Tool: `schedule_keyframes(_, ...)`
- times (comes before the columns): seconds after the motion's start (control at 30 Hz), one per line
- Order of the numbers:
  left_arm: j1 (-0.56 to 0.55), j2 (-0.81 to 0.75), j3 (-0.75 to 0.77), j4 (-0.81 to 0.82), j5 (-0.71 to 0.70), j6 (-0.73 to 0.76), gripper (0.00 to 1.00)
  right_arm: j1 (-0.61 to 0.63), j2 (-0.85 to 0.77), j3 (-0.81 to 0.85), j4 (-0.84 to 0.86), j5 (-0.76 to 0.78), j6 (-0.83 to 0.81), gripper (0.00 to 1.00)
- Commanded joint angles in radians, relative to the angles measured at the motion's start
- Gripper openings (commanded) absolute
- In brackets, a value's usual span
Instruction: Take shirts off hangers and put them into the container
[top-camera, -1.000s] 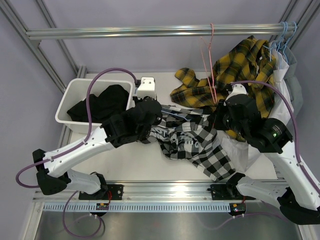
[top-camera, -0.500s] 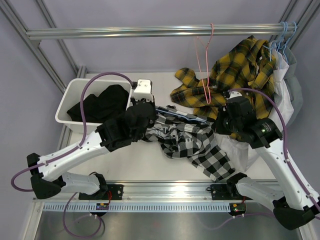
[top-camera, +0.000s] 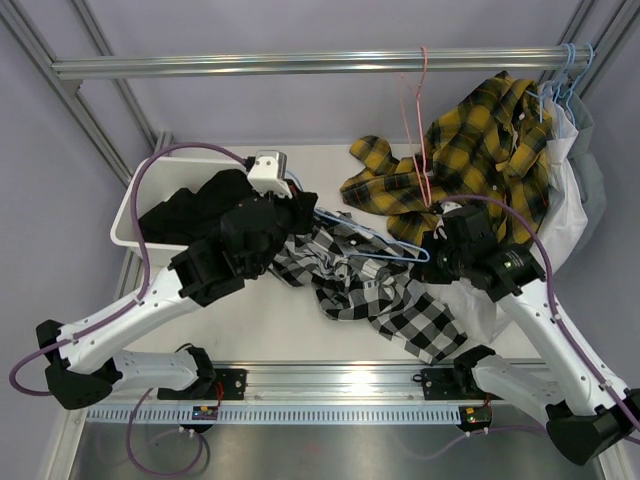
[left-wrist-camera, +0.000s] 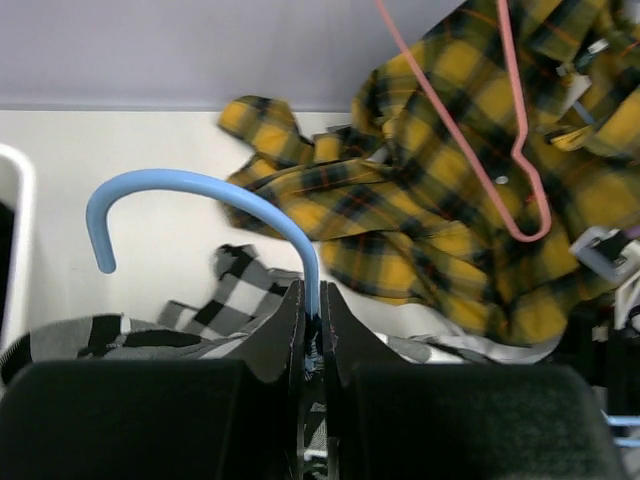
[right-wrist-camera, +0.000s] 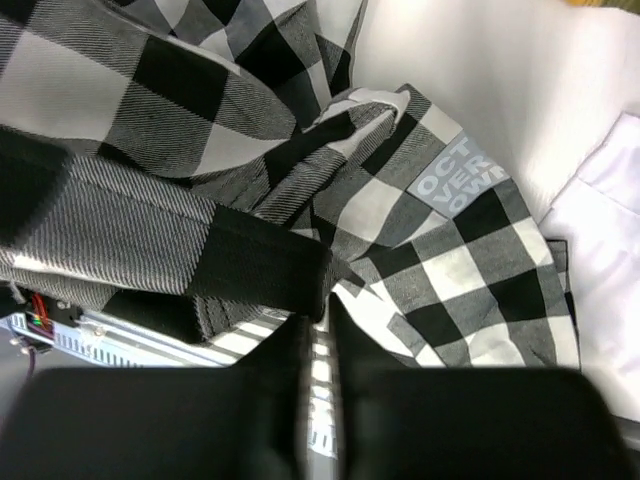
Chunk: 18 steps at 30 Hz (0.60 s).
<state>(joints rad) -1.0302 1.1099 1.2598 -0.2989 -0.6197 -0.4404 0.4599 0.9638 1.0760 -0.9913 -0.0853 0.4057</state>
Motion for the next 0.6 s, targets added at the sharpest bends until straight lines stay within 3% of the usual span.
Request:
schedule_keyframes(0.0, 0.019, 0.057, 0.113, 0.089, 0.055, -0.069, 0.0, -0.018, -0.075, 0.03, -0.058, 0.013, -0.025, 0.26)
schedule_keyframes(0.07, 0.018, 0.088, 0.112, 0.089, 0.052, -0.063, 0.0, -0.02, -0.112, 0.117, -0.113, 0.047, -0.034, 0.43)
schedule_keyframes(0.1, 0.018, 0.094, 0.107, 0.092, 0.045, -0.063, 0.0, -0.018, -0.122, 0.151, -0.136, 0.062, -0.039, 0.58)
schedule_keyframes(0.23, 0.019, 0.126, 0.089, 0.095, 0.029, -0.061, 0.0, -0.02, -0.148, 0.361, -0.295, 0.195, -0.061, 0.76)
schedule_keyframes(0.37, 0.022, 0.157, 0.098, 0.093, 0.029, -0.037, 0.0, -0.018, -0.158, 0.498, -0.371, 0.204, -0.128, 0.81)
schedule_keyframes(0.57, 0.019, 0.203, 0.141, 0.08, 0.112, -0.027, 0.0, -0.02, -0.139, 0.556, -0.317, -0.031, -0.287, 0.83)
